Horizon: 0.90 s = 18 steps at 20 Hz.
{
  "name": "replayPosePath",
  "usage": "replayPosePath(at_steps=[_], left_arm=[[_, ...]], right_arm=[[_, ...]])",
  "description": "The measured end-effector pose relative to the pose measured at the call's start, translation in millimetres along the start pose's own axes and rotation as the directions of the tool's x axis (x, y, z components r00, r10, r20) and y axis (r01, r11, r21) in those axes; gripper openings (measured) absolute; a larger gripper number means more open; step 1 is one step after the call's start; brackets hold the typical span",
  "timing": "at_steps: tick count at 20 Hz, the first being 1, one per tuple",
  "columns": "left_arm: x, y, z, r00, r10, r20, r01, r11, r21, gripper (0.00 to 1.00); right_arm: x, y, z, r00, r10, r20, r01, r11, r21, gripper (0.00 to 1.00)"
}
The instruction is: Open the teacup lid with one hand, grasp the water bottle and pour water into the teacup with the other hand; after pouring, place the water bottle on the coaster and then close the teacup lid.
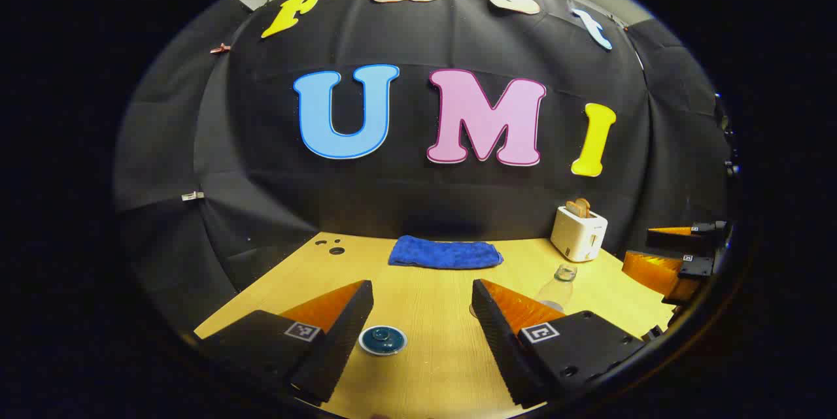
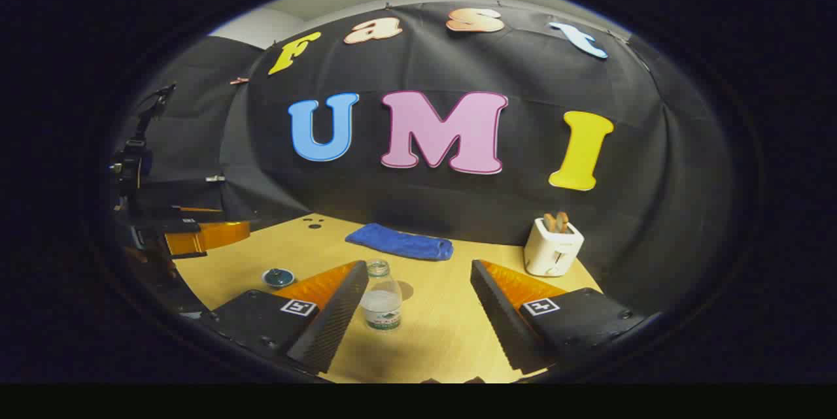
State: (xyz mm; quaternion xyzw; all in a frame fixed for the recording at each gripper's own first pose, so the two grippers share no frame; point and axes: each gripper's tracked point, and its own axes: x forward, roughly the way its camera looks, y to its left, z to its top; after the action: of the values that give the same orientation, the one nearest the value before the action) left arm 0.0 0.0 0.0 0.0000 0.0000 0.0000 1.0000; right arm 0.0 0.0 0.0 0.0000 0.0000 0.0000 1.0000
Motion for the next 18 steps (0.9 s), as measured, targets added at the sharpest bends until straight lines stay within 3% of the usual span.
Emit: replayPosePath(at_steps=[4,18], left_arm=[[6.3,-0.1,-24.2,0.998,-0.032,-0.049,0.032,0.999,0.011,0.95],[16.9,21.3,-57.2,0.99,0.013,-0.142,-0.01,1.0,0.021,0.95]], right_arm=[[10.2,17.1,-20.1,0.998,0.041,-0.048,-0.04,0.999,0.023,0.98],[31.2,24.5,-56.1,0.984,0.097,-0.149,-0.085,0.993,0.081,0.98]])
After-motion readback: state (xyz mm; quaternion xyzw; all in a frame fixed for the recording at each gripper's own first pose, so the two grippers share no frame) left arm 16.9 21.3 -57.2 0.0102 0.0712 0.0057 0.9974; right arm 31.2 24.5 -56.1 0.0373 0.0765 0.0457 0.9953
